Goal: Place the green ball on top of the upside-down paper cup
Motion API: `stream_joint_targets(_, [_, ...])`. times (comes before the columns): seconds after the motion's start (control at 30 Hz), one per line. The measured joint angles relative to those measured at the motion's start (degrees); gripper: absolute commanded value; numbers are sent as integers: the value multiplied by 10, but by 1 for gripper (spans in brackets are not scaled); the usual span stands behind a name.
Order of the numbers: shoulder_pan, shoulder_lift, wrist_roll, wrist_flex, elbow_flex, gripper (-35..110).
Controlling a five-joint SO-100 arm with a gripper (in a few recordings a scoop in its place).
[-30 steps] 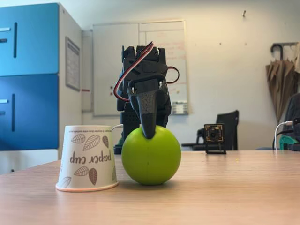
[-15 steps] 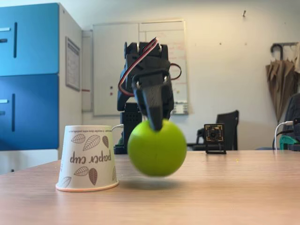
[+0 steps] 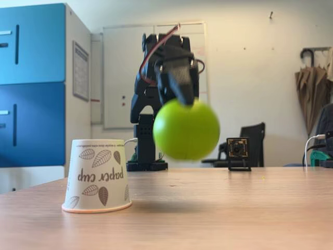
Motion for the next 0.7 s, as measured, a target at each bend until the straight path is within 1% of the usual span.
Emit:
stream_joint_targets(0.23, [2,-16,176,0,15,26])
stream_joint_targets(0.47, [-19,-39,317,0,32,26])
stream_joint_targets(0.7, [-30,-42,447,0,100,26])
